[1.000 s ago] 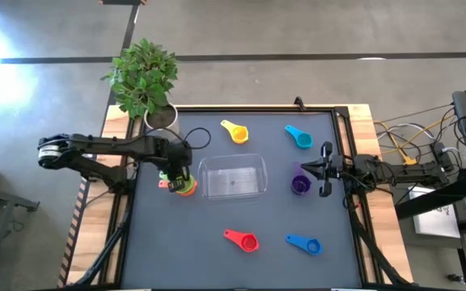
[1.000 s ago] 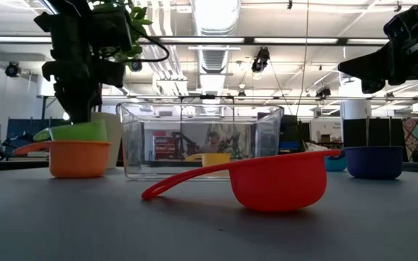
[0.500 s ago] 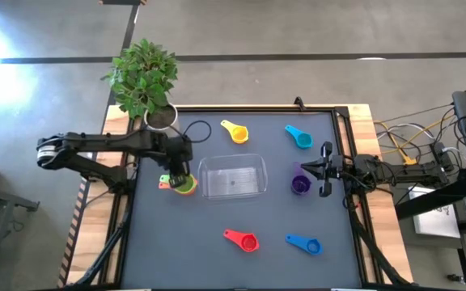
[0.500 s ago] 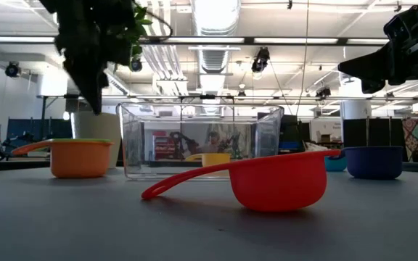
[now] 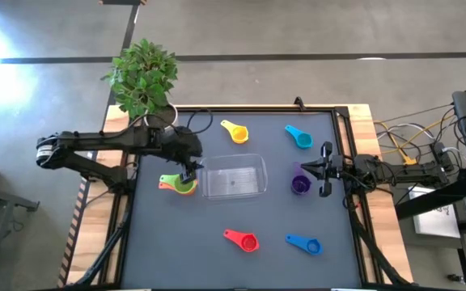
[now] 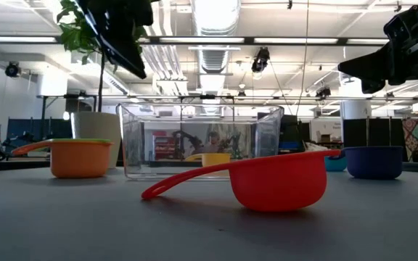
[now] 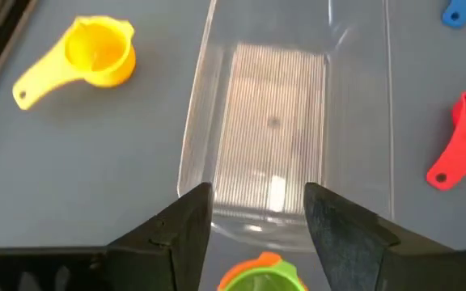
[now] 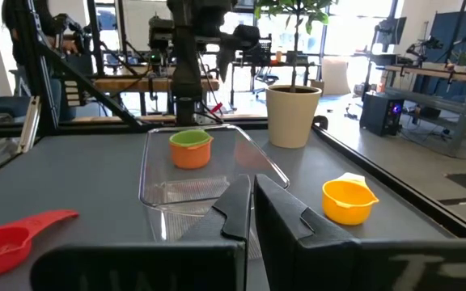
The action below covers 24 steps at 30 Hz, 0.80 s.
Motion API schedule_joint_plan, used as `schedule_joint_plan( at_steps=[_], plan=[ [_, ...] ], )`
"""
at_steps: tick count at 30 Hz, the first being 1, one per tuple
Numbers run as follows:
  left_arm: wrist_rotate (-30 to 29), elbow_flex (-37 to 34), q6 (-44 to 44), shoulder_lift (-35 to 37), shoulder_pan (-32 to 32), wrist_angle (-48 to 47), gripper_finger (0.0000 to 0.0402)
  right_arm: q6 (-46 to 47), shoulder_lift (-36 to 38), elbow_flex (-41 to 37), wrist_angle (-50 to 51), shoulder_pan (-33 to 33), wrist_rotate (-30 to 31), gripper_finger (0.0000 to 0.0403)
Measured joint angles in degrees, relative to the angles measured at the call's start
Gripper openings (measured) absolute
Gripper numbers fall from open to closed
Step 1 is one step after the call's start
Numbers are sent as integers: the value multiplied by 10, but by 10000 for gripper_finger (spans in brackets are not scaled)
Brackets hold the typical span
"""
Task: Nest measuring cups in basket
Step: Stack the violet measuring cup on top of the green measuring cup
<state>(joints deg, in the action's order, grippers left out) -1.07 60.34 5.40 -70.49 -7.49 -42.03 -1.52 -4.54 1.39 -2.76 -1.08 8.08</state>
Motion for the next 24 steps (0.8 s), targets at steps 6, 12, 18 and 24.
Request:
schedule_joint_plan(
  at_steps=[6, 12, 18, 24],
  plan=[
    [-29, 0, -24, -1, 0, 36, 181, 0, 0, 0, 0, 0, 0, 9],
    [-30, 0, -39, -3, 0, 62, 181, 0, 0, 0, 0, 0, 0, 9],
    [-30, 0, -49, -10, 0, 72, 181, 0, 0, 0, 0, 0, 0, 9],
    [-30, 0, -73, -13, -1, 114, 181, 0, 0, 0, 0, 0, 0, 9]
  ],
)
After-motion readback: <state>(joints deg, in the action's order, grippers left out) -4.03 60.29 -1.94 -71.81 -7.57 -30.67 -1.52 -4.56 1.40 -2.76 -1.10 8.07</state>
